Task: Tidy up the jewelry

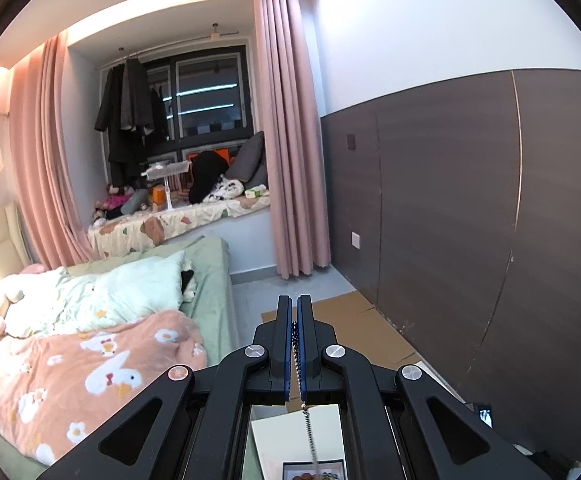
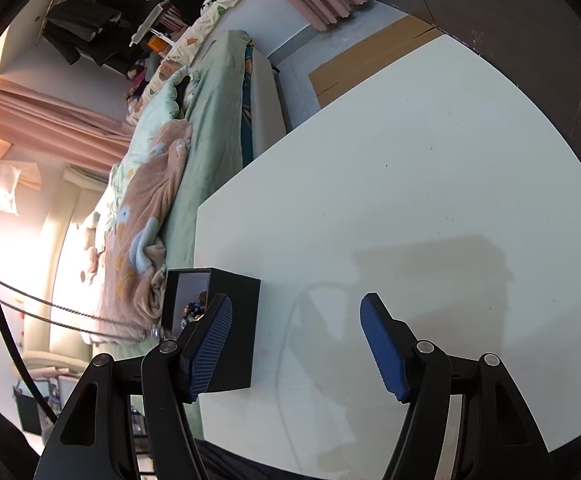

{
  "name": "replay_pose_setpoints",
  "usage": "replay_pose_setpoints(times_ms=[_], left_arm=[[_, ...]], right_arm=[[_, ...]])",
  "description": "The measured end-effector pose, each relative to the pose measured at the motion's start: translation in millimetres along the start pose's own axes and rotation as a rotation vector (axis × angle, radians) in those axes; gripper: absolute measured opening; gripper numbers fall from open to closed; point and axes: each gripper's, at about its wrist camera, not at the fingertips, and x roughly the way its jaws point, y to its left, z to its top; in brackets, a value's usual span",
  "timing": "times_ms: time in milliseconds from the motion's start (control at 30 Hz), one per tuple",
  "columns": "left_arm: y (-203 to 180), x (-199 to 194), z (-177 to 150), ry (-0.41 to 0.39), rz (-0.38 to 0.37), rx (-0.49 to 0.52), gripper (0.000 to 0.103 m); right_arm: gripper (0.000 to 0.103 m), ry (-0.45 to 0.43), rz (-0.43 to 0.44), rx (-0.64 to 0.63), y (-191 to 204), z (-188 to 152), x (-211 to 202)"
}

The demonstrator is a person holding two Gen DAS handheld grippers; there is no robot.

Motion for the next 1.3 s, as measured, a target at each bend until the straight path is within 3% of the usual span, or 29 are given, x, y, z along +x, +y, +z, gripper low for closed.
replay_pose_setpoints(times_ms=[333,700,800,867,900,1167,1300], left_arm=[[19,29,-34,0.100,0.015,-0.080,0.002],[36,73,-119,0.357,-0.054,-0.230,0.007],[36,78,-146,0.415,-0.080,-0.281,0.033],[35,76,-160,0.429,-0.091,-0.315,0.067],[35,75,-169,0.434,-0.096,-0.339,0.072],[23,61,-203,0.493,-0.083,-0.369,0.075],[17,48,-211,0.498,-0.082,-0.354,0.082]], right_arm=[[0.067,0.009,-0.007,-0.012,0,1,2],[0.067,0.021,-0.008,-0.038,7,-2,1],[0.067,0.017,-0.007,-0.035,6,-4,-1],[0.067,0.013,-0.011,-0.033,5,-6,-2],[0.067,0.008,-0.018,-0.032,4,-8,-5],[0.068,-0.093,-0.033,-0.084,23,-32,-42],[0.079,-0.155,-0.074,-0.128,39,-46,-66]])
